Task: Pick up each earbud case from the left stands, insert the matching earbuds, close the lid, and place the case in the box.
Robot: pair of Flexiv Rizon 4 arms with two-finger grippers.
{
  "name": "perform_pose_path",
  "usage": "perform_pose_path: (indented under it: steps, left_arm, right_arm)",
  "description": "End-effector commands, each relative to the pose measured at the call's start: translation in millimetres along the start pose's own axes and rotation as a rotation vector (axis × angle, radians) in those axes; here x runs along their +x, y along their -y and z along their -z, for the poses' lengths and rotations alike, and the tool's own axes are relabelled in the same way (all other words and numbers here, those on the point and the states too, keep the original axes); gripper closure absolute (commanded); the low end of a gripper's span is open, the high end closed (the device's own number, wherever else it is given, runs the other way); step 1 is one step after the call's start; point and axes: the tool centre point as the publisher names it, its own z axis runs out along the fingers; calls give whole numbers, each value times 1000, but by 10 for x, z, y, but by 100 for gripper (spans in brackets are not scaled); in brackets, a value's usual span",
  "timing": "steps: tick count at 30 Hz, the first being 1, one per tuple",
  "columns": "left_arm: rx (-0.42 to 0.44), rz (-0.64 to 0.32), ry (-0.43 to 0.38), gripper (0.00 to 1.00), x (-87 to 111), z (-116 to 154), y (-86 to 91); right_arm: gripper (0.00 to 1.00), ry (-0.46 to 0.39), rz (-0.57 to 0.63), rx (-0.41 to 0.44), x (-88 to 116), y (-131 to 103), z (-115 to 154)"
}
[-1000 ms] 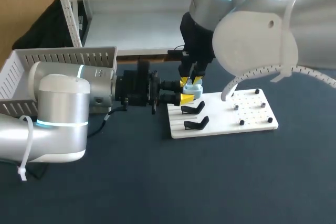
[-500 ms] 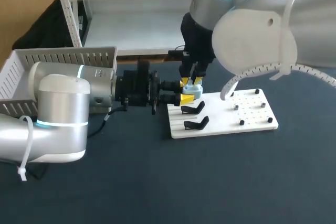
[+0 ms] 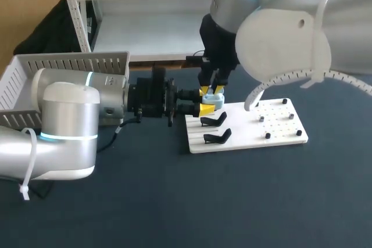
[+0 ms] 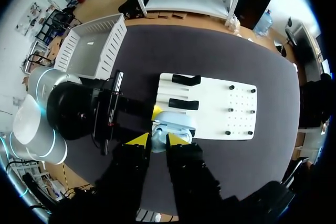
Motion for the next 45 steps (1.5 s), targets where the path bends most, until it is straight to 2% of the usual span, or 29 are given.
perform_pose_path:
  steps: [1, 28, 29, 31, 33, 34, 35, 36, 38, 45]
  left_arm:
    - [-5, -2, 2, 100, 6, -2, 14]
    - [-5, -2, 2, 100, 6, -2, 14]
    - [-5, -2, 2, 100, 6, -2, 14]
    - [-5, -2, 2, 100, 6, -2, 14]
    - [-5, -2, 2, 100, 6, -2, 14]
    - [-5, -2, 2, 100, 6, -2, 14]
    - [-5, -2, 2, 100, 6, -2, 14]
    - [-5, -2, 2, 100, 6, -2, 14]
    - [-5, -2, 2, 100, 6, -2, 14]
    - [-5, -2, 2, 100, 6, -2, 14]
  right_arm:
    - [100, 3, -3, -1, 22, 3, -11]
    - [98, -21, 3, -9, -43, 6, -91]
    - [84, -23, 4, -8, -43, 6, -91]
    - [61, -24, 5, -7, -40, 8, -86]
    - [50, -21, 8, -7, -28, 0, -52]
    - [28, -16, 10, -9, -19, -8, -21]
    - [15, -11, 12, -15, -11, -17, 12]
    - [7, -6, 13, -18, -7, -23, 47]
    - [0, 11, 8, -21, -10, -15, 122]
    - [0, 62, -98, -9, -242, 202, 266]
